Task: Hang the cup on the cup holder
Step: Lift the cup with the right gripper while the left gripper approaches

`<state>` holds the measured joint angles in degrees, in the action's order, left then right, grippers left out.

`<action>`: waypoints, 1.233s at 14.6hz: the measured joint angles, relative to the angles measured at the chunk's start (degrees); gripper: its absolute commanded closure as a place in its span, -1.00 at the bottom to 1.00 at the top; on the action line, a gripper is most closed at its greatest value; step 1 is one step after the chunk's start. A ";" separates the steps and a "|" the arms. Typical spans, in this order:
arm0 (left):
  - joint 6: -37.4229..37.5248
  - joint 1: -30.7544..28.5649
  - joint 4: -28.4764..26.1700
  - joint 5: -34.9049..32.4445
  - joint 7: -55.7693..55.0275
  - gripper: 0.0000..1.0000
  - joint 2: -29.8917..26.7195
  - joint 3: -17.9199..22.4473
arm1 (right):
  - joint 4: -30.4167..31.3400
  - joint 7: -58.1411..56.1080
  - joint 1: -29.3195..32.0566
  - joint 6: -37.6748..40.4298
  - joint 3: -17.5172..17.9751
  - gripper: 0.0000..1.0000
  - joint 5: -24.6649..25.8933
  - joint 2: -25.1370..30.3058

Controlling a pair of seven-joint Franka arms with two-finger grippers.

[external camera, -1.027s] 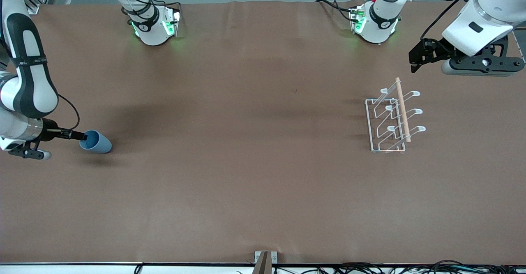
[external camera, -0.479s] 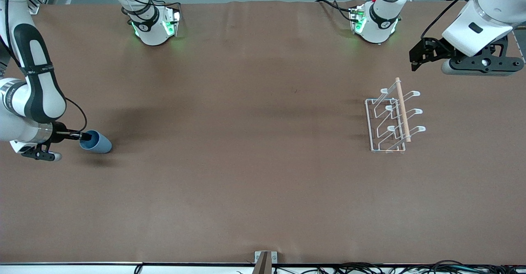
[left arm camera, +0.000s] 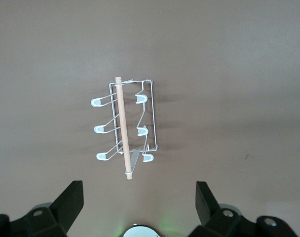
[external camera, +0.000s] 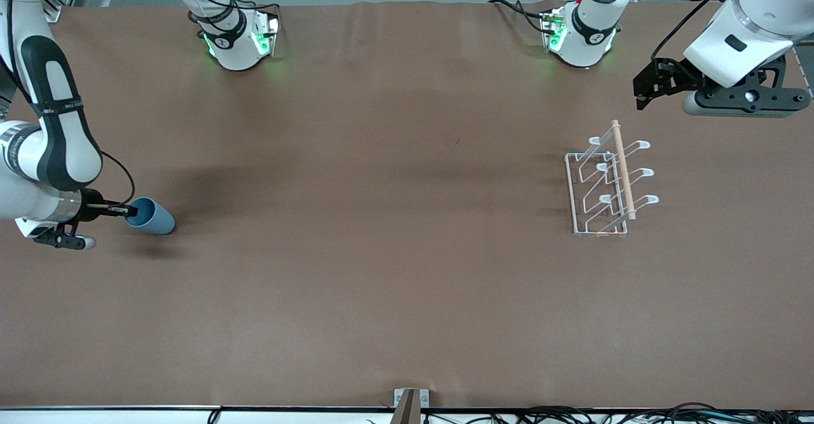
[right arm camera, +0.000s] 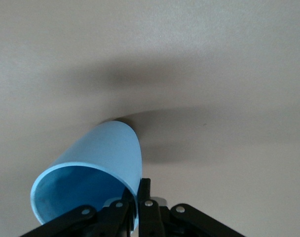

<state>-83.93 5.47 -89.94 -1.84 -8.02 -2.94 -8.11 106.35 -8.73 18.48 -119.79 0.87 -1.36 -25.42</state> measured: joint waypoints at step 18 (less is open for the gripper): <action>-0.52 5.01 0.00 0.08 0.03 -1.00 2.91 -11.06 | -7.24 -0.28 -14.22 32.63 3.57 0.97 -43.99 24.98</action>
<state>-84.45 10.48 -89.95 -1.77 -8.00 -0.03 -19.18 99.11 -9.01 4.26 -87.16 4.45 -45.35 -0.44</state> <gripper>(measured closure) 0.000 0.952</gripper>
